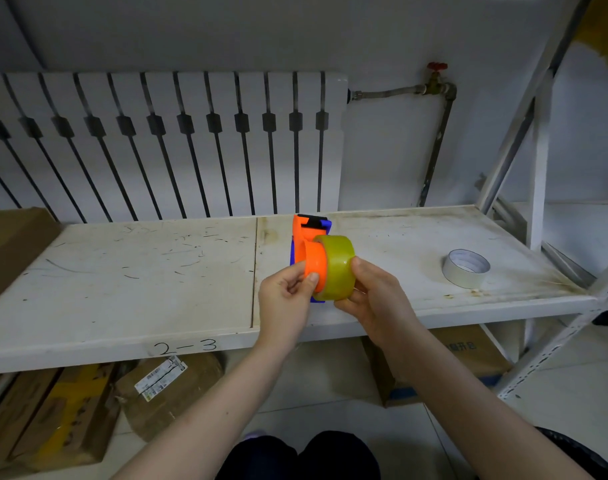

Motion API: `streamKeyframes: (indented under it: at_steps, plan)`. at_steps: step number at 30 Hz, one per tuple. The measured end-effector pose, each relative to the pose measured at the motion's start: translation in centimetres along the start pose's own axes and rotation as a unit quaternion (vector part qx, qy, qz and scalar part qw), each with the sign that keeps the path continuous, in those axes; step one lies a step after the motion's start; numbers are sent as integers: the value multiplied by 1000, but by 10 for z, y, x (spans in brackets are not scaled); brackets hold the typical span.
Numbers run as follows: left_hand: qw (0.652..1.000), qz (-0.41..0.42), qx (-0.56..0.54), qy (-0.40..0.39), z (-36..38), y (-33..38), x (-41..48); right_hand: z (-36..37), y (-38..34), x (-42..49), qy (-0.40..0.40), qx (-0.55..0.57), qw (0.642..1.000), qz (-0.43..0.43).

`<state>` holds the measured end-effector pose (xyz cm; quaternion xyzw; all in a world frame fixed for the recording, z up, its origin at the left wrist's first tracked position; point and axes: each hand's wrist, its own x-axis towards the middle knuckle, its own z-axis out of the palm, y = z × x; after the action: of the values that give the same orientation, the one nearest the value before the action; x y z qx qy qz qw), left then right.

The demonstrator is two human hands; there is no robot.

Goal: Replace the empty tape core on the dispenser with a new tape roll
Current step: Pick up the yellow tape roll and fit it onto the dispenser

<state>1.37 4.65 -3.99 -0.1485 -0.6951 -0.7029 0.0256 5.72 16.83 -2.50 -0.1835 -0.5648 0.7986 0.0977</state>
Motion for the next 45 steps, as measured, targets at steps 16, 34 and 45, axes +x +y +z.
streamKeyframes:
  at_steps: [16, 34, 45]
  plan:
    - [979, -128, -101, -122, -13, 4, 0, 4, 26, -20, -29, -445, 856, -262]
    - [977, -110, -118, -136, -27, -1, 3, -28, 42, 2, 47, -163, 985, -30]
    - [972, -1, 60, -227, -38, -5, 9, -28, 26, 6, -33, 83, 980, 176]
